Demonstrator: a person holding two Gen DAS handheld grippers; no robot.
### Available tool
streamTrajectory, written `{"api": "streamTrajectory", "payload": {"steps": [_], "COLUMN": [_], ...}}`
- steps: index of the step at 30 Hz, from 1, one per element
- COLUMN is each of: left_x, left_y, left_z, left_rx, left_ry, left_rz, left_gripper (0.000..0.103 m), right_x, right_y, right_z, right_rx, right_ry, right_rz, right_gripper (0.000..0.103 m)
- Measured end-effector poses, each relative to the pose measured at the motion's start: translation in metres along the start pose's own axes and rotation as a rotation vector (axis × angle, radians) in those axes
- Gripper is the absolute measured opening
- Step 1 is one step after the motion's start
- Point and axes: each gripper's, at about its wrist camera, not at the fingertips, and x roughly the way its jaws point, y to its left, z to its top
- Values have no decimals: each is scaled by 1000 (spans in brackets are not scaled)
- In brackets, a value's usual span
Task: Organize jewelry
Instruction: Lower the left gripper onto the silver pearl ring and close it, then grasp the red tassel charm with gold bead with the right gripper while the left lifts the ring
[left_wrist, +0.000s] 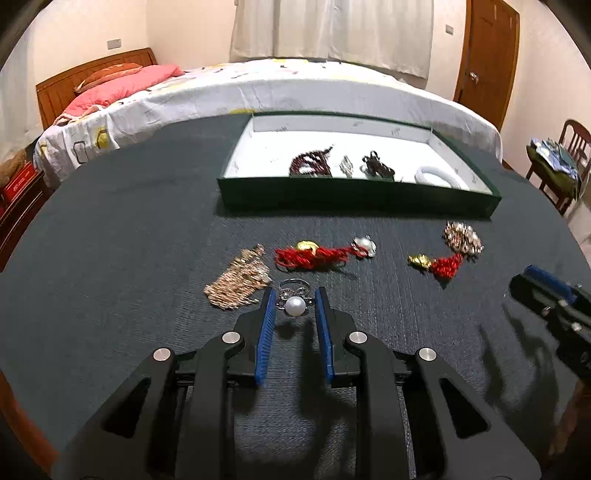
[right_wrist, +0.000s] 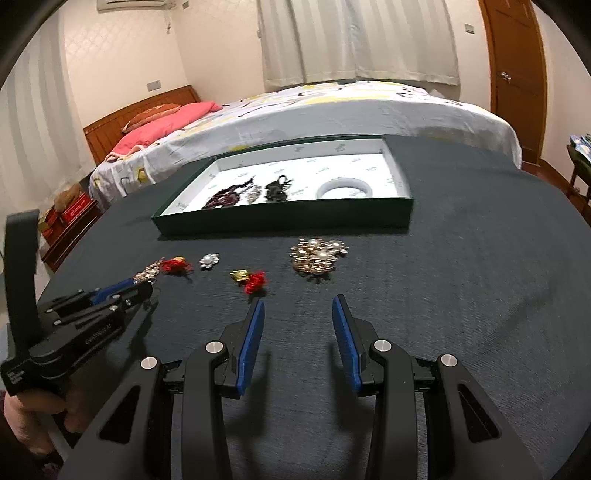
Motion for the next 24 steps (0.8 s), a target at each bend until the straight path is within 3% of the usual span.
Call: {"api": "streamTrajectory", "payload": {"steps": [7, 20, 24], "left_x": [-11, -9, -8], "left_y": [20, 42, 42], "left_z": [7, 10, 10], "left_rx": [-34, -78, -80], "left_ry": [-25, -28, -27], "left_rz": [25, 56, 55], "left_gripper": [22, 22, 22], "right_x": [22, 59, 61], "right_y": [24, 31, 29], "right_z": [14, 26, 21], "right_rx": [-56, -49, -41], "right_ry": [28, 125, 145], "right_rz": [19, 15, 38], "right_gripper": [39, 38, 19]}}
